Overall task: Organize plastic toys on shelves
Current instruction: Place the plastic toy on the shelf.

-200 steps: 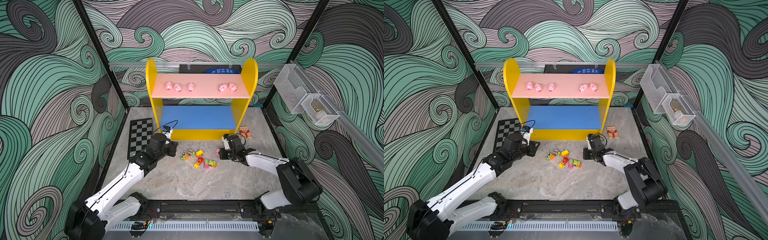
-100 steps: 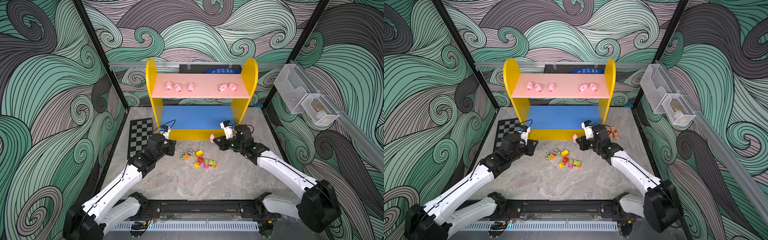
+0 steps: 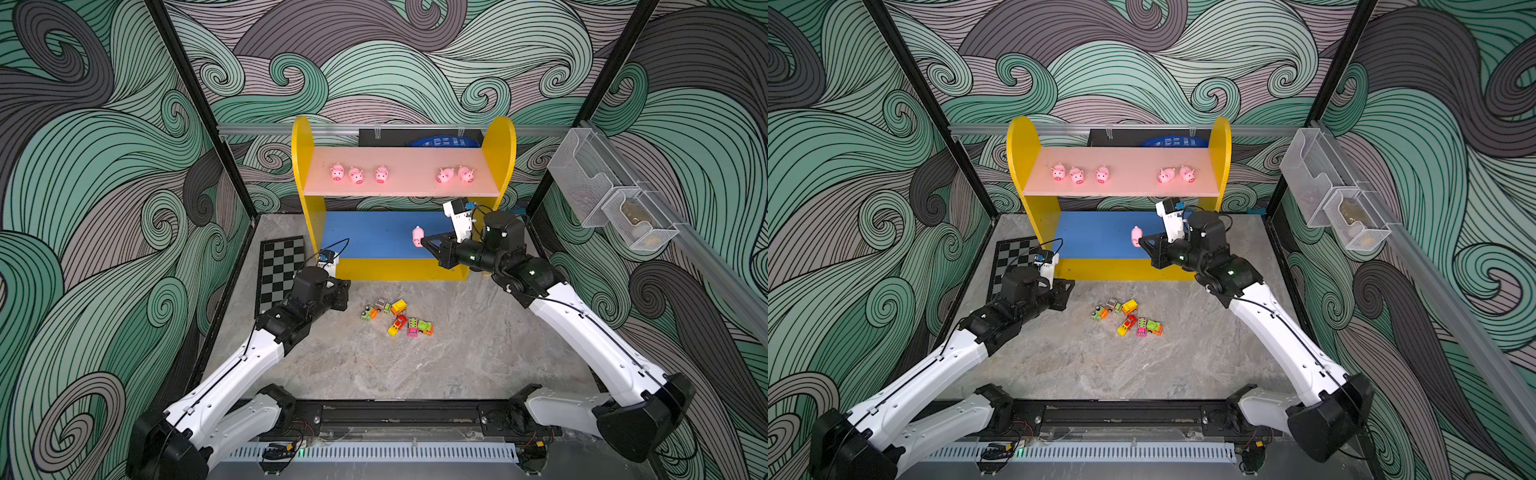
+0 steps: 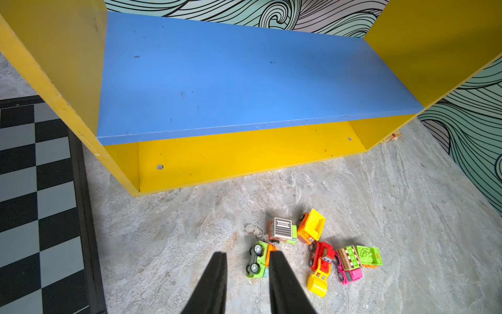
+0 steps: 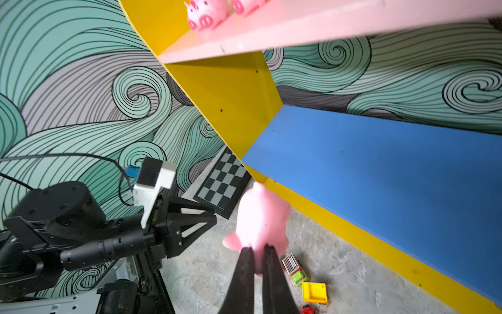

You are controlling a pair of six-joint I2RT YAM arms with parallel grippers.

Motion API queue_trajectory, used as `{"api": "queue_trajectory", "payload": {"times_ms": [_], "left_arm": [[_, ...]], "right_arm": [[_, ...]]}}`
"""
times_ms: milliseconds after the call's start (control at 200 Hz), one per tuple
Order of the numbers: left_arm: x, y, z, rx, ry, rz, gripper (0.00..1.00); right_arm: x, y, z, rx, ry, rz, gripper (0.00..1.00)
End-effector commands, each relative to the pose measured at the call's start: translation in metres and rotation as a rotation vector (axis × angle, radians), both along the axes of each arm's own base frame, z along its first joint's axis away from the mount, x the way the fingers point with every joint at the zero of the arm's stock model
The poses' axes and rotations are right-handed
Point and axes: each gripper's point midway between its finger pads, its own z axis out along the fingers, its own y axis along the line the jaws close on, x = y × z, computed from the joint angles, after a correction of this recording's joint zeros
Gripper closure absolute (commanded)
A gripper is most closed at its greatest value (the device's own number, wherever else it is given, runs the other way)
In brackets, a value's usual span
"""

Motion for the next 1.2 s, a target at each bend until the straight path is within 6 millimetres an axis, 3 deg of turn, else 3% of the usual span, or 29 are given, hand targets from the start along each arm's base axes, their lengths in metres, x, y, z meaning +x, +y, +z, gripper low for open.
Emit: {"api": "queue_trajectory", "payload": {"times_ms": [0,295,565,916,1196], "left_arm": [[0.000,0.005,0.001,-0.003,-0.005,0.016,0.69],[0.001,0.006,-0.001,-0.005,0.002,0.019,0.69],[0.002,0.007,-0.004,-0.005,0.010,0.020,0.69],[0.002,0.007,-0.003,-0.010,0.009,0.014,0.69],[0.002,0.009,-0.002,-0.013,0.006,0.016,0.69]], "right_arm": [[0.001,0.009,0.020,0.027,-0.011,0.024,1.00],[0.027,0.018,0.065,0.080,-0.035,-0.040,1.00],[0.060,0.027,0.092,0.099,0.010,-0.110,1.00],[0.095,0.025,0.103,0.118,0.049,-0.172,1.00],[0.113,0.018,0.095,0.109,0.073,-0.198,1.00]]}}
